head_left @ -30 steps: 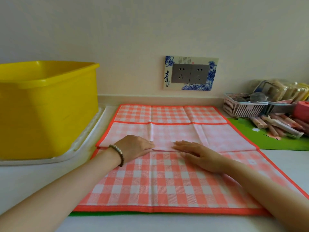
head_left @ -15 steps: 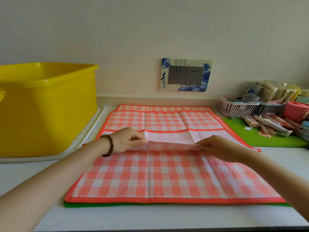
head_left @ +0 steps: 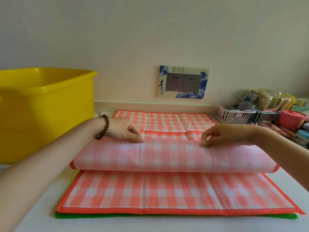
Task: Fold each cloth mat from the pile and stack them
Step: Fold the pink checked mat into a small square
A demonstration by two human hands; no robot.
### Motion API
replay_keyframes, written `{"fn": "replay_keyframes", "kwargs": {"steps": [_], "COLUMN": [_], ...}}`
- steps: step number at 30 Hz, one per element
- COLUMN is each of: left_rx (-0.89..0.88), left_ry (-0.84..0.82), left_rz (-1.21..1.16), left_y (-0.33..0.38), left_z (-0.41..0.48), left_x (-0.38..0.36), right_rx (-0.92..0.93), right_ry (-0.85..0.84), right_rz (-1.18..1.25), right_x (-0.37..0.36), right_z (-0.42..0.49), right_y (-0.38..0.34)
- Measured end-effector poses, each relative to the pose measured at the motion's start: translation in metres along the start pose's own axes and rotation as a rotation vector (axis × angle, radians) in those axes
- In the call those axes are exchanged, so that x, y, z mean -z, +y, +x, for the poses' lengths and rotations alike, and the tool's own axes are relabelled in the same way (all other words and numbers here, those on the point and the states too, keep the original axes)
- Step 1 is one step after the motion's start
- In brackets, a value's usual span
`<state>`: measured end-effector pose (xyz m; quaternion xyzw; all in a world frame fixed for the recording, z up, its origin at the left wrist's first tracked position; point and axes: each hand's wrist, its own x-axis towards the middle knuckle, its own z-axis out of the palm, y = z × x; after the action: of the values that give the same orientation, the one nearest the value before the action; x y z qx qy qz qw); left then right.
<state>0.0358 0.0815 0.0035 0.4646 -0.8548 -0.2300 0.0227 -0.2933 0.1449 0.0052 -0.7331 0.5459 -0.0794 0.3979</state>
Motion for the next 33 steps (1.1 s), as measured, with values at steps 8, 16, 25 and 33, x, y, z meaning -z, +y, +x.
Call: {"fn": "replay_keyframes", "kwargs": {"steps": [8,16,25,33], "left_rx": [-0.227,-0.149,-0.031,0.022], "left_ry": [0.224,0.200,0.109,0.070], "left_rz": [0.030,0.318,0.262,0.346], "left_y": [0.029,0.014,-0.006,-0.014], "left_z": [0.005,0.027,0.063,0.072], "left_x": [-0.038,-0.073,-0.083,-0.101], "right_rx": [-0.102,-0.114,-0.086,-0.113], "right_ry": [0.144,0.294,0.472,0.599], "right_rz": [-0.070,-0.172,-0.214,-0.208], "right_x": [0.011,0.014,0.016,0.004], "right_z": [0.048,0.089,0.128,0.146], "right_y": [0.016,0.043,0.058,0.069]}}
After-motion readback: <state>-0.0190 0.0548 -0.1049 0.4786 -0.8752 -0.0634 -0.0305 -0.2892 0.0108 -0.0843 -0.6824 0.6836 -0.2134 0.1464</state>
